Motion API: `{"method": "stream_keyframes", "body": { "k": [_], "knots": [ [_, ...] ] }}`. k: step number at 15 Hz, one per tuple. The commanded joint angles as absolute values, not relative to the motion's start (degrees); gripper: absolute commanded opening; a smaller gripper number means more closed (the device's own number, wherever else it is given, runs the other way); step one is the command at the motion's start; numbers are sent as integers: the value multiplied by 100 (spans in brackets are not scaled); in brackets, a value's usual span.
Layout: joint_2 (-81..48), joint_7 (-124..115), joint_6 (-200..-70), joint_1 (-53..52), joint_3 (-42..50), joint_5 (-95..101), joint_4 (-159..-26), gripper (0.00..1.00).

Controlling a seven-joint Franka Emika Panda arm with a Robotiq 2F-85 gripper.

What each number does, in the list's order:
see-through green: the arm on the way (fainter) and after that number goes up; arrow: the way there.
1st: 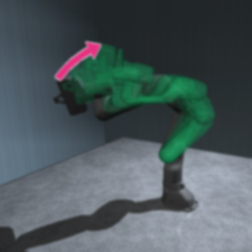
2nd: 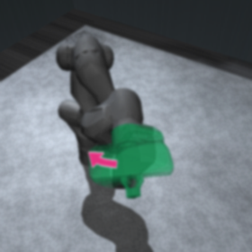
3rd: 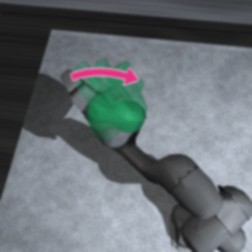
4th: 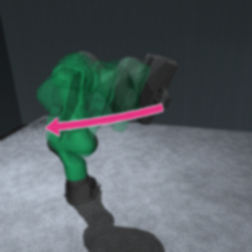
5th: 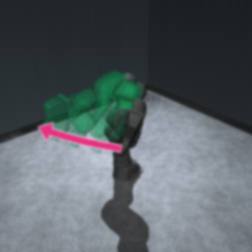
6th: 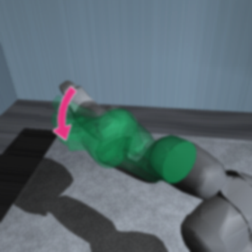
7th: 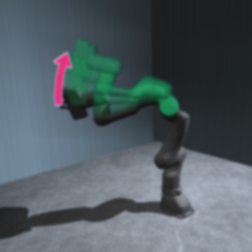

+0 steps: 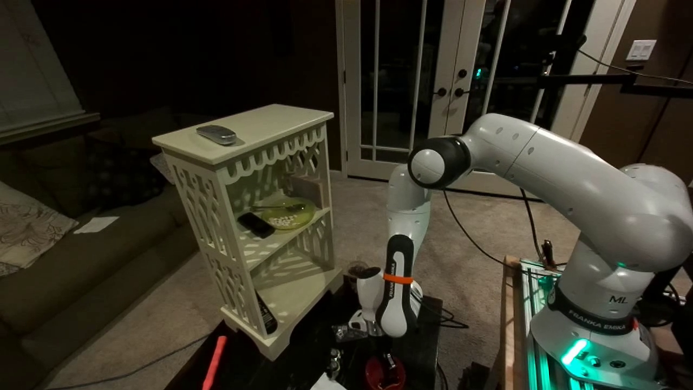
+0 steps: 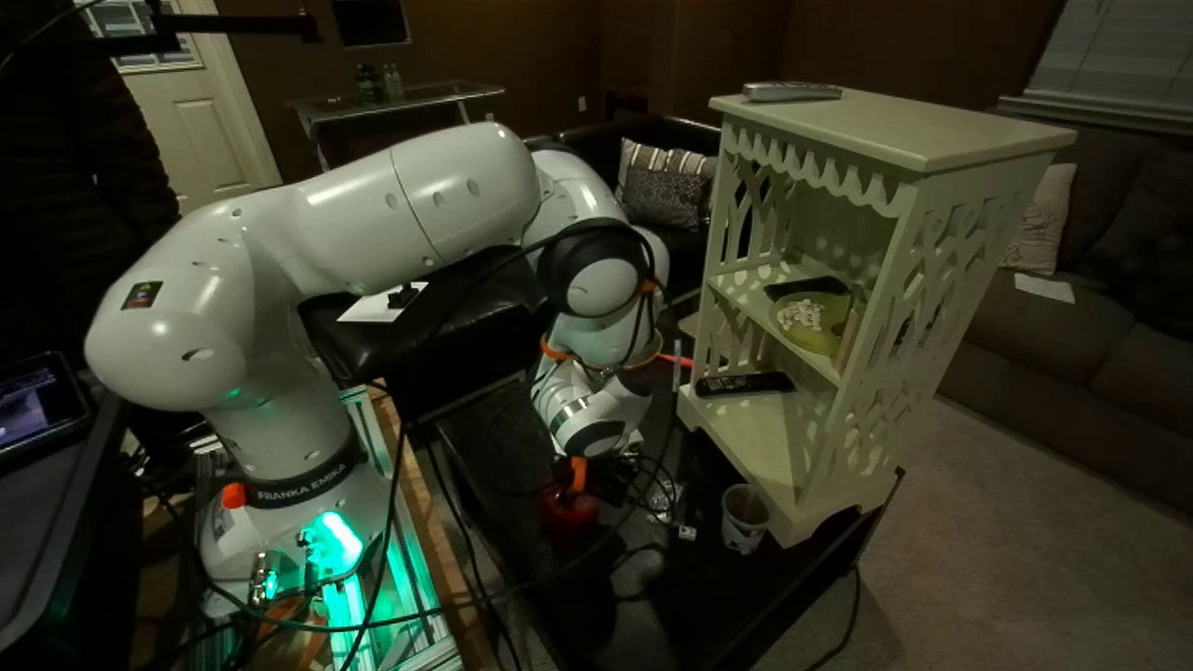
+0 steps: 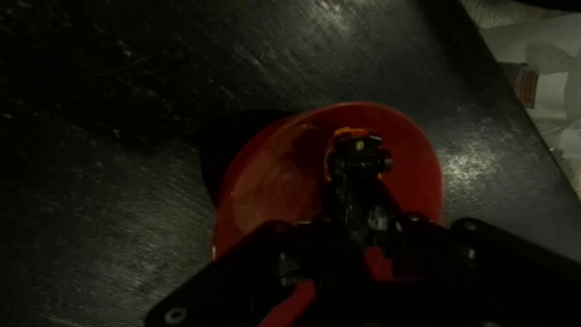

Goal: Move the toy car from the red plate to the yellow plate

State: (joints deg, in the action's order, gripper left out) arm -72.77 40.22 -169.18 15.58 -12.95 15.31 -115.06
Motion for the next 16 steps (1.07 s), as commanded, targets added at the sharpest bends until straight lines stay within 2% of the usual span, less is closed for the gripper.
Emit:
{"method": "stream_keyframes", "body": {
  "k": [1, 9, 16],
  "knots": [
    [-6605, 4045, -17002, 1567, -1356, 1713, -12350, 6],
    [-5487, 3764, -18229, 1711, -1699, 1658, -13421, 6],
    [-4633, 1622, -19917, 1120, -1340, 1297, -14206, 6]
  ]
}}
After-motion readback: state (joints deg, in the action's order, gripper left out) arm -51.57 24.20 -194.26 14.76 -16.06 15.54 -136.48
